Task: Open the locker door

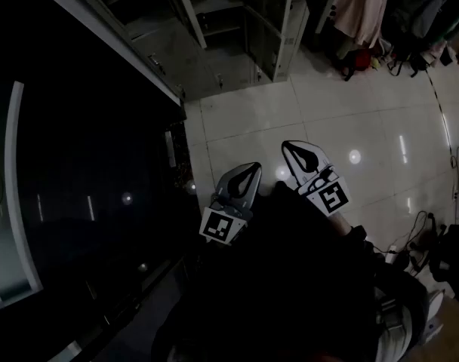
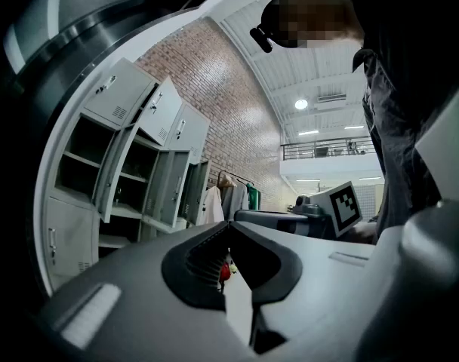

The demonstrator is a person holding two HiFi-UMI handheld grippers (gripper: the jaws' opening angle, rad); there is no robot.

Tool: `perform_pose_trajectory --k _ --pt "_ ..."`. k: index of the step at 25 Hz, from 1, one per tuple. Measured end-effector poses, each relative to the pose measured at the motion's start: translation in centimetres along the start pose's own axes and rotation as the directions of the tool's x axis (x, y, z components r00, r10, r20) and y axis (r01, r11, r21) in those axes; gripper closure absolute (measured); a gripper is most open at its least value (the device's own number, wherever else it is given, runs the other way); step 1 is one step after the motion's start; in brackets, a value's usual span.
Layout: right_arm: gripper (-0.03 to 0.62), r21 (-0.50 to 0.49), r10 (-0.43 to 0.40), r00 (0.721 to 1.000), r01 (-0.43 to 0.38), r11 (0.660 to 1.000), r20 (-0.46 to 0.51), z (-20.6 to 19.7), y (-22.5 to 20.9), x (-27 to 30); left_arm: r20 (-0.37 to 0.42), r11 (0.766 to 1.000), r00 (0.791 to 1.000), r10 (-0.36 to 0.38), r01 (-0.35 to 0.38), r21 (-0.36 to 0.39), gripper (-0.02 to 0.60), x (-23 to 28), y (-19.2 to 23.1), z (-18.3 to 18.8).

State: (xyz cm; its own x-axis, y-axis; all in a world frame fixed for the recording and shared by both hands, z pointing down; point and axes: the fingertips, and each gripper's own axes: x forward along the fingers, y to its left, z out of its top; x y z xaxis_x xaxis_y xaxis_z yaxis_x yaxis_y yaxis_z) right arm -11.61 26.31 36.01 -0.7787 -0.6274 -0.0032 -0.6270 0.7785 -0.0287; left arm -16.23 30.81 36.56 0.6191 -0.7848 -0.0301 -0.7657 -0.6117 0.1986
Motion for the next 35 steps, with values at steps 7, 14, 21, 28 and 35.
perform_pose_trajectory --k 7,14,21,28,35 --pt "0.577 -0.011 -0.111 0.982 0.111 0.994 -0.152 -7.8 -9.1 -0.1 -0.034 1.000 0.999 -0.020 0.020 -0.018 0.546 2.8 0.6 -1.1" --pt "0.540 -0.018 -0.224 0.945 0.227 0.974 -0.239 -15.0 -23.9 4.7 -0.140 0.999 0.990 -0.012 0.007 -0.035 0.538 9.8 3.8 -3.6" --pt "0.542 0.008 -0.224 0.929 0.237 0.971 -0.296 -23.3 -40.8 16.1 -0.212 0.997 0.977 0.032 -0.044 -0.056 0.537 23.1 9.1 -3.7" --pt "0.542 0.002 -0.113 0.915 0.123 0.992 -0.389 -32.7 -50.0 28.7 -0.226 0.995 0.972 0.057 -0.074 -0.064 0.535 35.2 13.6 -3.7" --pt "0.542 0.033 0.020 0.888 -0.005 0.999 -0.459 -39.0 -49.1 38.8 -0.308 0.983 0.941 0.141 -0.171 -0.070 0.535 37.4 17.7 -5.1"
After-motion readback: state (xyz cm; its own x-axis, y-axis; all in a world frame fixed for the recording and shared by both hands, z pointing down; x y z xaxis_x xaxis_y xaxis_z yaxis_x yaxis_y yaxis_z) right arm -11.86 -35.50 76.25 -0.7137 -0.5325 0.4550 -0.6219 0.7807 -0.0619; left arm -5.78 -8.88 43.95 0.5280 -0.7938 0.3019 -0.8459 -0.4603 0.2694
